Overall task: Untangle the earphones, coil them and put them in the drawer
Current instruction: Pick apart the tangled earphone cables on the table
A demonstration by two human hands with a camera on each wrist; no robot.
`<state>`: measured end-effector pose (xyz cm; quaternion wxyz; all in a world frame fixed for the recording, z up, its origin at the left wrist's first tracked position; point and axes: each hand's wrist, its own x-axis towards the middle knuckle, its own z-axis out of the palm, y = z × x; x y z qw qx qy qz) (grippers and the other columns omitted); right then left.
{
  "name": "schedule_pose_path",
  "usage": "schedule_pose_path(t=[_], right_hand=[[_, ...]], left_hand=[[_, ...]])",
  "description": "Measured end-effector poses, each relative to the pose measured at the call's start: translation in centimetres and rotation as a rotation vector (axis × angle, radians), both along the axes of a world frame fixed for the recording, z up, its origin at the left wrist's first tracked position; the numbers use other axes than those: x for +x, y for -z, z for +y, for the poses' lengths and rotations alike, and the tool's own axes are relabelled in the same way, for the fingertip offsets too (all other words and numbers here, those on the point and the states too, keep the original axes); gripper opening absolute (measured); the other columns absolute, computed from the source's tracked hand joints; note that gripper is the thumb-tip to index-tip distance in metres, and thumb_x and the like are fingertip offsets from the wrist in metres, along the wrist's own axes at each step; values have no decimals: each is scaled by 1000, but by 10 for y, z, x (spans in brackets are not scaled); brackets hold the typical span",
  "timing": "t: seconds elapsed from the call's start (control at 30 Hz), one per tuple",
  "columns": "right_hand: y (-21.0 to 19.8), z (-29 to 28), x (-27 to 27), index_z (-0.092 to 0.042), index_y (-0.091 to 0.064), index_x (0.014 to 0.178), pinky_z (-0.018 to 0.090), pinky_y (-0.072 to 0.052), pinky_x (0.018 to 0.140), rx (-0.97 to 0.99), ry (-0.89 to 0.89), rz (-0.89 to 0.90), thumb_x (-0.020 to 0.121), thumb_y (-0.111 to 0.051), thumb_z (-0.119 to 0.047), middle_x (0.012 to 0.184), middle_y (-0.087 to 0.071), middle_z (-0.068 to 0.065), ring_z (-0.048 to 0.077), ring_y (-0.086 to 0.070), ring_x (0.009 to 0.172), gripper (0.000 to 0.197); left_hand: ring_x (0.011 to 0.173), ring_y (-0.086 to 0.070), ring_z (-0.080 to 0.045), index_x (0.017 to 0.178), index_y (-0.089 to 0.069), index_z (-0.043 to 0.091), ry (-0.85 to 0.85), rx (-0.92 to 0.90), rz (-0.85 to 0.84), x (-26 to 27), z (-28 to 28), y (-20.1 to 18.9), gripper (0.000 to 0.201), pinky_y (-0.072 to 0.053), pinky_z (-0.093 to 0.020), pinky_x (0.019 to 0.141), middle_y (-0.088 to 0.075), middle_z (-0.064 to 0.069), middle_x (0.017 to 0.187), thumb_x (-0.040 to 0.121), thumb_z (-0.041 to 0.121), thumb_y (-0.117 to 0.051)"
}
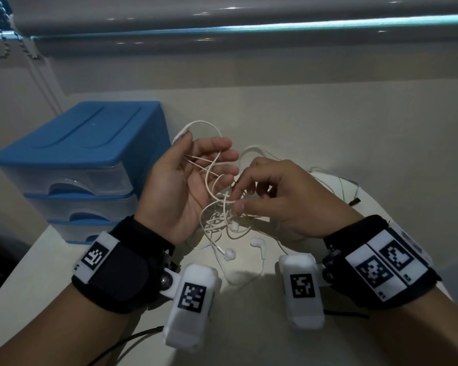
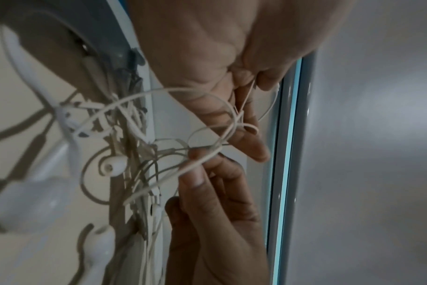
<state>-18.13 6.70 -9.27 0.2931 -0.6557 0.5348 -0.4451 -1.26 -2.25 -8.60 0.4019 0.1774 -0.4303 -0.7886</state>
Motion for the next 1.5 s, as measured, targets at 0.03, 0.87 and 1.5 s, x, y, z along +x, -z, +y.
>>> schedule_pose_path(t=[0.03,0.87,1.5], right_hand=[[0,1,0,-8,-75,86,11,-44,60,-1,0,-31,83,-81,-6,88,-54,6,4,-48,67,7],[1,-8,-10,-11,-60,79,26,-37,67,-123,92,-343,88,-52,-12,82,-60,6,10,-51,74,12],[-1,-3,-14,-10,-80,85,29,-29,64,-127,115,-380,97,-59,-26,65,-48,-3,18,-35,67,29]], left_hand=[[70,-64,-18,105,-68,0,-30,-32,-31,0,0,1,47,-57,-24,63,-69,-15,95,106,37,-39],[60,-62,-22,87,-70,1,-184,-433,-505,-3,3,5,12,-54,-29,55,-67,-13,70,90,-8,-62],[57,-64,-22,90,-70,1,-131,-436,-534,-1,9,-2,11,-54,-29,54,-67,-11,71,92,-5,-62]])
